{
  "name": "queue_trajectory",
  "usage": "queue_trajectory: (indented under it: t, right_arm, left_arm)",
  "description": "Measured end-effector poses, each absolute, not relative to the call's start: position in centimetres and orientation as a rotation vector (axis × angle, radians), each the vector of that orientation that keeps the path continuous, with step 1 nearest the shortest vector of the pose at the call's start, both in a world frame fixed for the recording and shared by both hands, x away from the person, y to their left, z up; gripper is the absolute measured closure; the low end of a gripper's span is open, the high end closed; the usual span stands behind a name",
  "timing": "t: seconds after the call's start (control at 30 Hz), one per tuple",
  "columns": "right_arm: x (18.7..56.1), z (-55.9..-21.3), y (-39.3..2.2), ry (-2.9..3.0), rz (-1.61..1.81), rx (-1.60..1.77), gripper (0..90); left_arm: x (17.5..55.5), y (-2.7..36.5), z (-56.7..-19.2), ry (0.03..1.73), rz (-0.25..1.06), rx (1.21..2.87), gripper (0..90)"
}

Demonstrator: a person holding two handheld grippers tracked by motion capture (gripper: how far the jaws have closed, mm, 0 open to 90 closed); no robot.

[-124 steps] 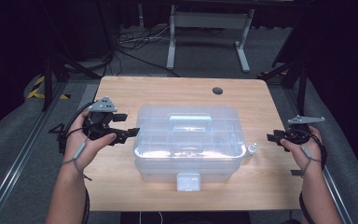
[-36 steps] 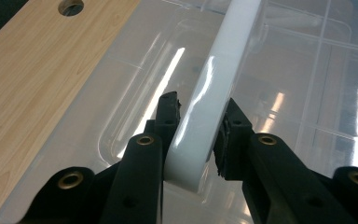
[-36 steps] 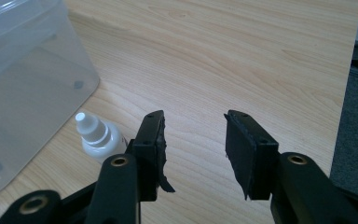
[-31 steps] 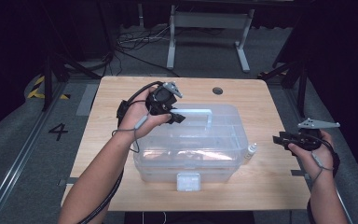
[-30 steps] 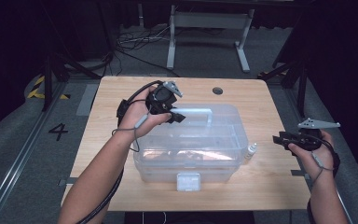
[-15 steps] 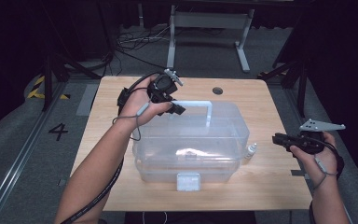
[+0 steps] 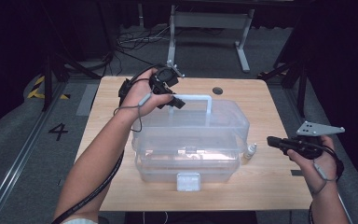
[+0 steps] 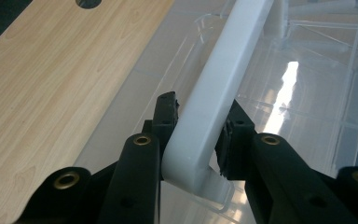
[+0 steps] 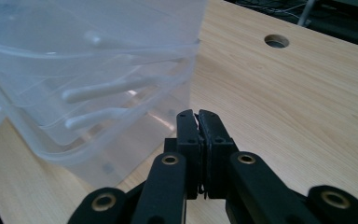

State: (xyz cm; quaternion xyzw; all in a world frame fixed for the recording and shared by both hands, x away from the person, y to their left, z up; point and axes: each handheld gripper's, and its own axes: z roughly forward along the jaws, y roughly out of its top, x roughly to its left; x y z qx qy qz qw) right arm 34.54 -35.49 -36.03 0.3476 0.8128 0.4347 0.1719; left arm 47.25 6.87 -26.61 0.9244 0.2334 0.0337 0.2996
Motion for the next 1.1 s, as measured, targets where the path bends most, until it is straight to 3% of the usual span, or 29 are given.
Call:
queue_trajectory:
  t: [0.53,1.1]
  right_arm:
    - [33.3,-35.8,-31.4,2.484,1.358,0.775,90.0]
    - [33.5,-36.3,-29.7,2.414,1.53,0.728,90.0]
  left_arm:
    - [48.5,7.0,-26.6,0.641,0.069,2.436,72.4]
    - [48.4,7.0,-26.5,0.644,0.07,2.436,72.4]
